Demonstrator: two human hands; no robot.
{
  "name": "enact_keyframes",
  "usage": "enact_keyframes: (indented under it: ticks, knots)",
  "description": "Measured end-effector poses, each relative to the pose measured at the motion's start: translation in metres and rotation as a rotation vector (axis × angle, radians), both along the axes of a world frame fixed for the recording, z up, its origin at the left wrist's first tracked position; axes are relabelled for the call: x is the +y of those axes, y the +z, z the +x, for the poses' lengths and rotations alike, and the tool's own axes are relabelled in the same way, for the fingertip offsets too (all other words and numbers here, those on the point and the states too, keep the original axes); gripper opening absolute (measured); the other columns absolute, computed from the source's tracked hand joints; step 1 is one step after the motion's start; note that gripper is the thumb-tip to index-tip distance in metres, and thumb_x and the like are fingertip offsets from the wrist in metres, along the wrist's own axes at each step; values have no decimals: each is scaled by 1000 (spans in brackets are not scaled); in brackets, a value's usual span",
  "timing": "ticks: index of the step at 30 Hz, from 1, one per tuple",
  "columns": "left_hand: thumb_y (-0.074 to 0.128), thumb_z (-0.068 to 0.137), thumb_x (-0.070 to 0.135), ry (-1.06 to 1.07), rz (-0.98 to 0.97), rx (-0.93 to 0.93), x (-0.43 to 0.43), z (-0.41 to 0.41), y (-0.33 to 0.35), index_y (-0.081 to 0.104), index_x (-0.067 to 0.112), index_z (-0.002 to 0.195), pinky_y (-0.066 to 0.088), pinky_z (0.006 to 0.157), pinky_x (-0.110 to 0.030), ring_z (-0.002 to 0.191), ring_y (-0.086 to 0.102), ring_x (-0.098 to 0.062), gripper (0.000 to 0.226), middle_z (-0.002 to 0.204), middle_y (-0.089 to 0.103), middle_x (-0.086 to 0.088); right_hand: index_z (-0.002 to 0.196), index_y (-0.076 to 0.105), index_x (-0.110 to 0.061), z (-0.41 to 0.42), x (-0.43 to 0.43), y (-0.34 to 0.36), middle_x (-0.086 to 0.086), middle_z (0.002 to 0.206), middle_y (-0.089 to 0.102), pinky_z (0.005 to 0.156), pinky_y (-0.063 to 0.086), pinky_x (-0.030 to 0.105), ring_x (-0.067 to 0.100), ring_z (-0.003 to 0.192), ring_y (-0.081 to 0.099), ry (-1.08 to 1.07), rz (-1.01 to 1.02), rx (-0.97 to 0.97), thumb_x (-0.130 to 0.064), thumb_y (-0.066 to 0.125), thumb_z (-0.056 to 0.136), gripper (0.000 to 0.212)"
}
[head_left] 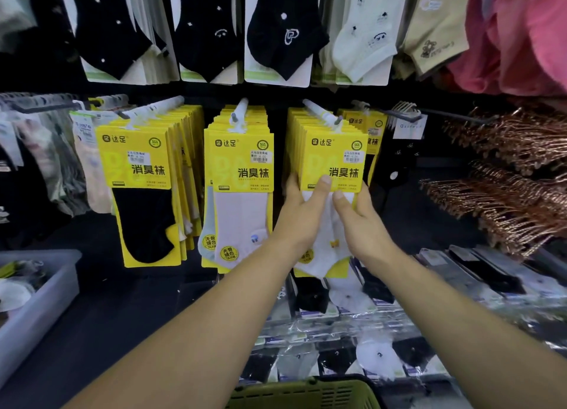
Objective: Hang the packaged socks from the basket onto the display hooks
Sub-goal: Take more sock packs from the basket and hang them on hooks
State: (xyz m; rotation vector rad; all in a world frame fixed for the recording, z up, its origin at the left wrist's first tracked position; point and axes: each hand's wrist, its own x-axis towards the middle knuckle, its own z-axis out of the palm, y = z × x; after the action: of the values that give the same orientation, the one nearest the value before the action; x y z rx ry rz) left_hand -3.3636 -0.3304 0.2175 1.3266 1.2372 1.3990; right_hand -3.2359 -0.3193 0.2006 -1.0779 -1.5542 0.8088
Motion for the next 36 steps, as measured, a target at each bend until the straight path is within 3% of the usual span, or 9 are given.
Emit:
enact_keyframes:
  ticks: [7, 12, 15, 18, 22, 26, 30, 32, 36]
  knots:
    - [45, 112, 47, 45, 52, 70, 23, 2, -7, 28, 25, 165, 43, 111, -37, 142, 52, -26, 60, 156, 54, -1, 153, 25, -31, -3, 25, -3, -25, 129, 52, 86, 40, 13, -4, 115, 53, -23, -13, -7, -35, 40, 107, 48]
    - [45, 112, 43, 97, -92, 385, 3, -1, 4, 30, 9, 160, 44, 92, -36, 135, 56, -36, 60, 152, 57, -14, 144, 39, -31, -2, 18, -7, -37, 104, 61, 68, 43, 2, -26, 90, 55, -94, 11, -24, -32, 43, 105, 39]
    - [50, 109, 43, 91, -120, 622, -30, -11, 13, 47, 5, 137, 43, 79, -38, 118, 62, -38, 48, 127, 65, -16, 143, 39, -29, 1, 6, -4, -36, 104, 62, 68, 43, 5, -18, 95, 58, -143, 31, -56, -33, 47, 103, 41]
    - [58, 104, 45, 122, -19, 734, -64, -36, 19, 63, 12, 105, 52, 73, -41, 93, 68, -30, 33, 87, 69, -3, 141, 41, -21, 4, -15, 2, -12, 132, 58, 96, 47, 30, 11, 123, 54, -248, 96, -88, -35, 54, 99, 47]
    - [66, 101, 37, 446, 248, 582, -85, -86, 25, 63, 18, 119, 52, 87, -37, 109, 63, -21, 26, 112, 67, 3, 132, 47, -16, -10, -51, 16, -6, 124, 46, 97, 45, 34, 15, 118, 50, -366, 405, -161, -33, 55, 95, 42]
    - [65, 102, 41, 488, 173, 436, -72, -119, 20, 37, 10, 155, 39, 109, -35, 145, 42, -26, 67, 156, 41, -9, 144, 44, -23, -56, -63, 21, -7, 138, 50, 103, 43, 27, 4, 121, 51, -39, 246, -240, -34, 47, 102, 44]
    - [61, 106, 43, 316, 47, 198, -50, -125, 11, 19, 14, 168, 27, 127, -39, 157, 34, -28, 80, 170, 34, -7, 160, 9, -23, -101, -46, 17, -8, 165, 17, 115, 18, 21, 8, 149, 18, 85, 55, -198, -36, 40, 106, 63]
    - [57, 108, 42, 239, -15, 127, -42, -123, 6, 14, 18, 169, 26, 119, -31, 156, 35, -26, 78, 170, 35, -4, 160, 3, -21, -117, -36, 14, -5, 165, 18, 115, 18, 20, 12, 150, 20, 80, -20, -114, -33, 37, 107, 64]
    - [51, 112, 26, 190, 31, 88, -32, -120, -1, 36, 18, 159, 44, 118, -42, 134, 58, -21, 50, 144, 62, -1, 159, 6, -20, -136, -28, 5, -10, 151, 38, 100, 30, 8, 8, 134, 39, 113, -4, 1, -20, 33, 108, 58]
